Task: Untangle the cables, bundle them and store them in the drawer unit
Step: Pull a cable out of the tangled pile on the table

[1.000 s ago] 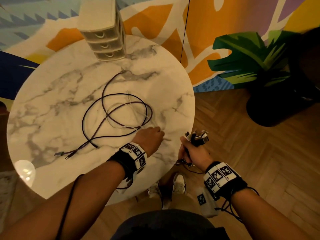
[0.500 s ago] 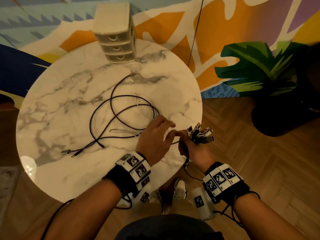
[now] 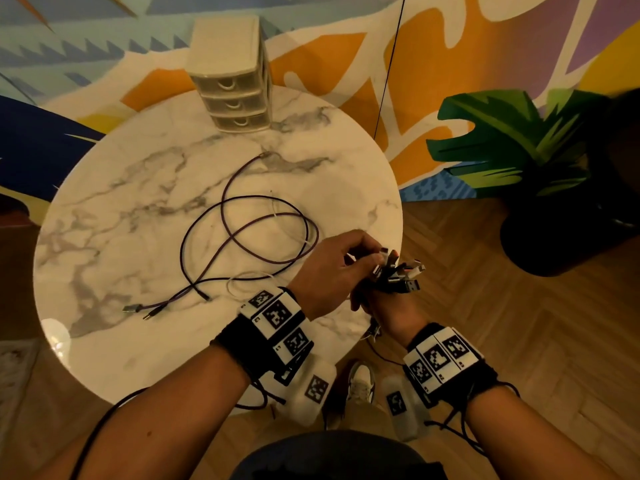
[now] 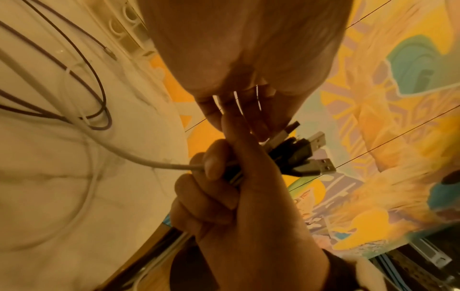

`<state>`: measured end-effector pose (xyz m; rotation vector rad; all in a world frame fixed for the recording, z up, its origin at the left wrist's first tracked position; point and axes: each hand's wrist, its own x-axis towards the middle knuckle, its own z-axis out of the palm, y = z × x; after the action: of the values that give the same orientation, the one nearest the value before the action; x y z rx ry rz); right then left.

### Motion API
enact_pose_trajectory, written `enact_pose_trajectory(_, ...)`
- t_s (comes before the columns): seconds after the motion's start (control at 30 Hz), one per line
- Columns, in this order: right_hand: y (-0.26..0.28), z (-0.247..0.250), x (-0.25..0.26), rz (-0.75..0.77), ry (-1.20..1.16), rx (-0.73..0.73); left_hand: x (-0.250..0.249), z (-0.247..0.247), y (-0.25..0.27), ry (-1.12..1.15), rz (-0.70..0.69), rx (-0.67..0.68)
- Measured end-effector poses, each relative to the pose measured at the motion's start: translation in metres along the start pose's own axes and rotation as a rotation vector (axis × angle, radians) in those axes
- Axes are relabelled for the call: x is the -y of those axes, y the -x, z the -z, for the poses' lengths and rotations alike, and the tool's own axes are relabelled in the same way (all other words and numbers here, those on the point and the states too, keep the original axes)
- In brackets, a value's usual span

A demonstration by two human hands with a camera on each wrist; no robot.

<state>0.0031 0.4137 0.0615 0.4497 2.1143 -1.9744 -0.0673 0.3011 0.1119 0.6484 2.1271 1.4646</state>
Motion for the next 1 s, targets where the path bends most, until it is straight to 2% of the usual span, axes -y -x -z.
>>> enact_pose_trajectory(0.07,-0.001,0.001,0.000,0.042,-0.023,-0.006,-0.005,-0.002,0.003,0.016,-0.010,0.007)
enact_pose_trajectory(0.13,-0.003,0.001,0.002,0.045,-0.080,-0.027,-0.003,-0.005,0.003,-0.015,-0.026,-0.045)
enact_pose_trajectory(0.23,-0.012,0.002,-0.003,-0.012,-0.133,-0.194,0.012,-0.007,0.001,-0.018,0.032,-0.161)
enact_pose_trajectory(0.27,-0.015,0.003,-0.003,-0.023,-0.135,-0.264,0.020,-0.006,0.003,-0.040,0.081,-0.115)
enact_pose_trajectory(0.3,-0.016,0.006,-0.001,-0.010,-0.148,-0.314,0.030,-0.007,0.008,-0.114,0.125,-0.011)
enact_pose_trajectory(0.37,-0.018,0.014,0.004,0.034,-0.283,-0.363,0.053,-0.008,0.024,-0.394,0.173,0.279)
enact_pose_trajectory(0.4,-0.017,0.020,0.010,0.022,-0.420,-0.358,0.067,-0.005,0.034,-0.521,0.191,0.380)
enact_pose_trajectory(0.47,-0.014,0.032,0.021,-0.028,-0.695,-0.313,0.096,0.012,0.050,-0.628,0.257,0.446)
enact_pose_trajectory(0.53,-0.013,0.045,0.025,-0.041,-0.795,-0.315,0.119,0.046,0.055,-0.653,0.357,0.354)
enact_pose_trajectory(0.63,-0.015,0.060,0.028,0.008,-0.835,-0.435,0.128,0.103,0.050,-0.716,0.427,0.025)
enact_pose_trajectory(0.73,-0.019,0.061,0.033,0.014,-0.758,-0.615,0.109,0.134,0.034,-0.631,0.357,-0.292)
enact_pose_trajectory(0.8,-0.016,0.051,0.041,0.013,-0.590,-0.663,0.084,0.135,0.020,-0.552,0.249,-0.494)
enact_pose_trajectory(0.87,-0.007,0.036,0.049,0.011,-0.462,-0.573,0.050,0.121,0.008,-0.421,0.169,-0.529)
enact_pose_trajectory(0.93,0.002,0.022,0.057,0.056,-0.326,-0.339,0.016,0.090,0.002,-0.363,0.119,-0.410)
enact_pose_trajectory(1.0,0.005,0.011,0.059,0.135,-0.040,-0.113,-0.008,0.053,0.002,-0.586,0.036,-0.275)
